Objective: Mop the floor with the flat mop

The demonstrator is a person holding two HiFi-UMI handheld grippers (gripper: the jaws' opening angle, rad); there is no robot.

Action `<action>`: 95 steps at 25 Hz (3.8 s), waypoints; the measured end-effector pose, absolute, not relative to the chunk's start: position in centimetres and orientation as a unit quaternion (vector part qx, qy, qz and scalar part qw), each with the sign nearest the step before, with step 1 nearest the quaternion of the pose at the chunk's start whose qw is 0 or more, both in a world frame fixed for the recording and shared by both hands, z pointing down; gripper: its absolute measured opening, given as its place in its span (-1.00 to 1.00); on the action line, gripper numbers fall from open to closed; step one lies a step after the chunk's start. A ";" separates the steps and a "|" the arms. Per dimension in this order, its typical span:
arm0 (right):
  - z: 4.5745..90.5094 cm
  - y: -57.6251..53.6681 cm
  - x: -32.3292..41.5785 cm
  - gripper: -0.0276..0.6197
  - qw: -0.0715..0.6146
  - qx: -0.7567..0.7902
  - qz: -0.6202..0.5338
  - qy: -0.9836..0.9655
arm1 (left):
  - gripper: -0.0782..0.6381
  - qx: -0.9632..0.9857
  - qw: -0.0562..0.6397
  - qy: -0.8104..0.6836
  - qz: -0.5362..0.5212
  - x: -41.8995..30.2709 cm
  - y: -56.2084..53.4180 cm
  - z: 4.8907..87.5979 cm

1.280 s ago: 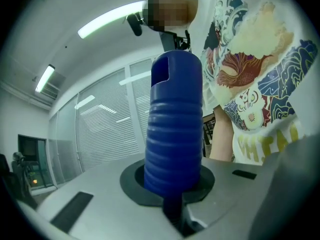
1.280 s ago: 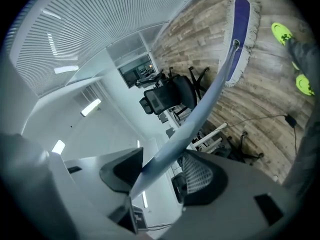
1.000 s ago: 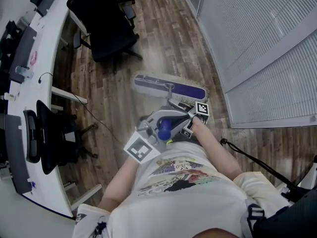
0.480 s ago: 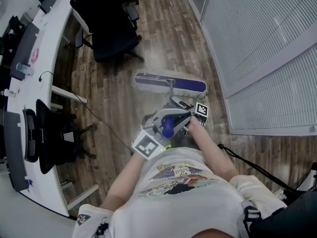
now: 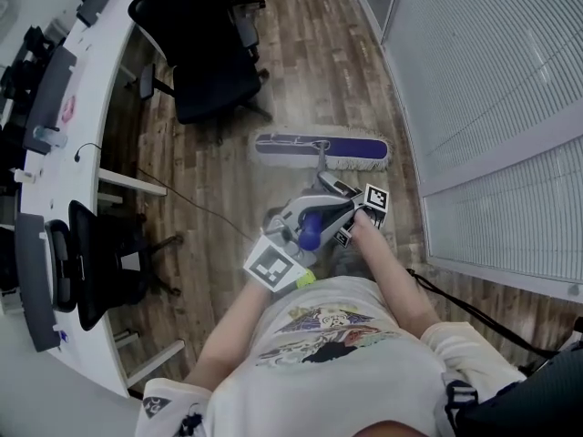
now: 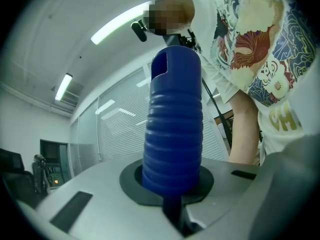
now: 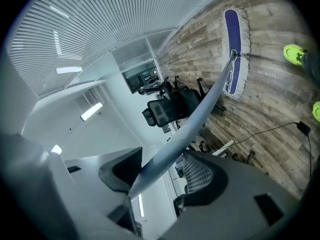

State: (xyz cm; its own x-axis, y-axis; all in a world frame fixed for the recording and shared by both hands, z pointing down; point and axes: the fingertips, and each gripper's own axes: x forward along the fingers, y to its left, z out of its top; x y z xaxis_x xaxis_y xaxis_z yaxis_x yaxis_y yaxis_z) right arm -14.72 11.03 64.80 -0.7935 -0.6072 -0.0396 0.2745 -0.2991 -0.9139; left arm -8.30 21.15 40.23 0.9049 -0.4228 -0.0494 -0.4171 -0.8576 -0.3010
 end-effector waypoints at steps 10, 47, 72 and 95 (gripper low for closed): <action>63.9 -2.0 -10.4 -0.15 0.236 -0.137 -0.801 0.532 | -0.76 -0.951 0.155 0.266 -0.018 -3.3 7.0 39.1; 63.1 -37.0 -19.3 -0.09 0.191 -0.138 -0.791 0.564 | -0.76 -0.957 0.156 0.244 0.019 -12.7 -28.6 39.7; 64.6 -29.0 -11.2 -0.10 0.240 -0.148 -0.800 0.530 | -0.79 -0.969 0.186 0.154 -0.042 -2.2 -18.7 42.6; 64.1 -3.4 0.6 -0.09 0.245 -0.118 -0.808 0.522 | -0.79 -0.970 0.177 0.156 -0.063 11.2 6.2 42.1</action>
